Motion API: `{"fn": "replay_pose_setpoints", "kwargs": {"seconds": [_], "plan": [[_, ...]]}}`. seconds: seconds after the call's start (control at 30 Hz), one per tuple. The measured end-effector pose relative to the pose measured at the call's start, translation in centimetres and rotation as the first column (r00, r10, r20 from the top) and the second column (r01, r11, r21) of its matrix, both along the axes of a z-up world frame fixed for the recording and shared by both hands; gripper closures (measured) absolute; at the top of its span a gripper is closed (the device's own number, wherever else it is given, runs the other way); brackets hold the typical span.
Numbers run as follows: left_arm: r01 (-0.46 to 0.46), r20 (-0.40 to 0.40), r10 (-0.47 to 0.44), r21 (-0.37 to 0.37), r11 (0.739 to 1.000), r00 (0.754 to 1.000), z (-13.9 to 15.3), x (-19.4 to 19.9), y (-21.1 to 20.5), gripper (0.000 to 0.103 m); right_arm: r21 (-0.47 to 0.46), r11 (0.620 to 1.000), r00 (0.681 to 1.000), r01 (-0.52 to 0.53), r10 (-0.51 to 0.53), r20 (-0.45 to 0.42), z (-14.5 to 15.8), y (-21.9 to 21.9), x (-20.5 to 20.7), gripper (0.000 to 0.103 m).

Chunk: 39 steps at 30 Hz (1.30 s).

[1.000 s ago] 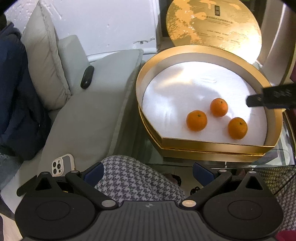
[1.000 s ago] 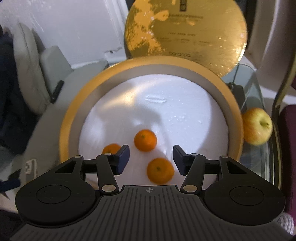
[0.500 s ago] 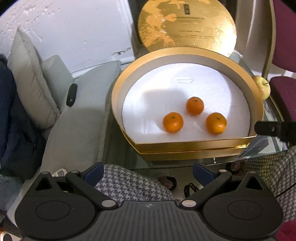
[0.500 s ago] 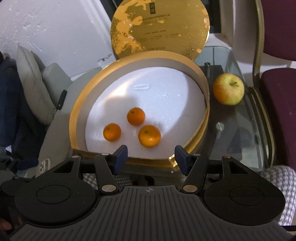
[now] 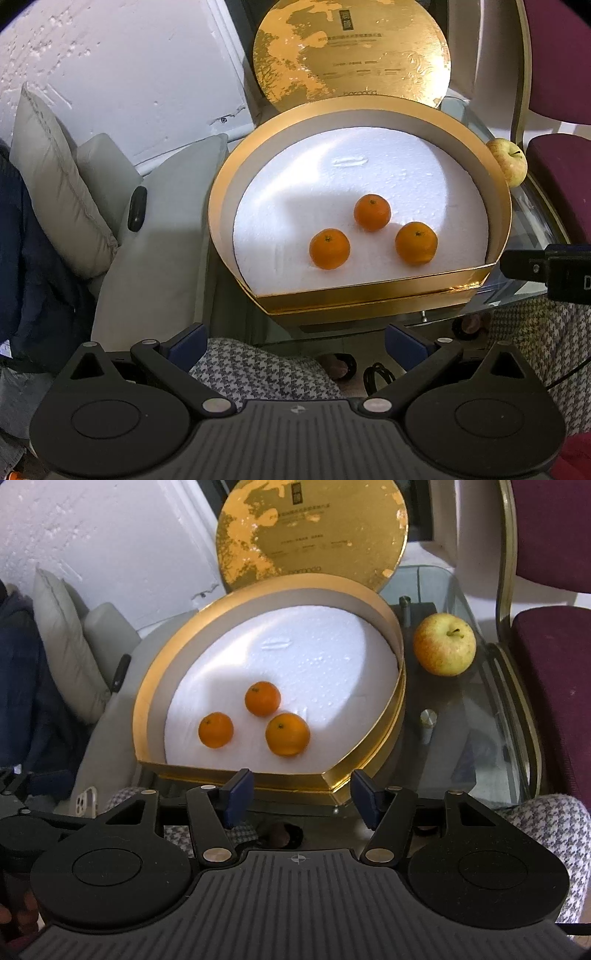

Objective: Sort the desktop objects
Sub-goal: 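Withdraw the right gripper and move it toward the apple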

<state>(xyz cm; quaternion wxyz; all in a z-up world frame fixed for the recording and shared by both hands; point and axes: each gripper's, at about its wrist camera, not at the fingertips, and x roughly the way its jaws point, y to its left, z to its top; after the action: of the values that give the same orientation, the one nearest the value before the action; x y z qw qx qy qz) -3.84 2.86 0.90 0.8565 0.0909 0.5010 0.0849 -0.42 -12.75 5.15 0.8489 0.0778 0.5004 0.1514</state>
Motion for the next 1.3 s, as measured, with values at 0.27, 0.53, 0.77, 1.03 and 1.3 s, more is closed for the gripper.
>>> {"fn": "replay_pose_setpoints", "kwargs": {"seconds": [0.27, 0.53, 0.77, 1.03, 1.3], "plan": [[0.066, -0.004, -0.066, 0.024, 0.998, 0.998, 0.4, 0.9, -1.9, 0.001, 0.020, 0.999, 0.999, 0.047, -0.047, 0.001, -0.3, -1.5, 0.0, 0.032], [0.108, -0.024, -0.107, 0.037, 0.993, 0.994, 0.1, 2.3, -3.9, 0.001, 0.033, 0.986, 0.986, 0.164, -0.164, 0.000, -1.1, -5.2, 0.2, 0.031], [0.149, -0.036, -0.147, 0.040, 0.988, 0.988, -0.2, 3.6, -5.7, 0.001, 0.033, 0.972, 0.972, 0.235, -0.235, 0.011, -1.9, -8.2, 1.2, 0.031], [0.156, -0.052, -0.154, 0.039, 0.987, 0.987, -0.7, 5.1, -6.4, 0.001, 0.052, 0.955, 0.957, 0.291, -0.292, 0.007, -2.8, -9.9, 3.1, 0.030], [0.104, -0.066, -0.103, 0.017, 0.994, 0.992, -1.5, 6.5, -5.1, 0.001, 0.043, 0.942, 0.942, 0.333, -0.334, 0.023, -3.5, -10.6, 7.4, 0.024]]}}
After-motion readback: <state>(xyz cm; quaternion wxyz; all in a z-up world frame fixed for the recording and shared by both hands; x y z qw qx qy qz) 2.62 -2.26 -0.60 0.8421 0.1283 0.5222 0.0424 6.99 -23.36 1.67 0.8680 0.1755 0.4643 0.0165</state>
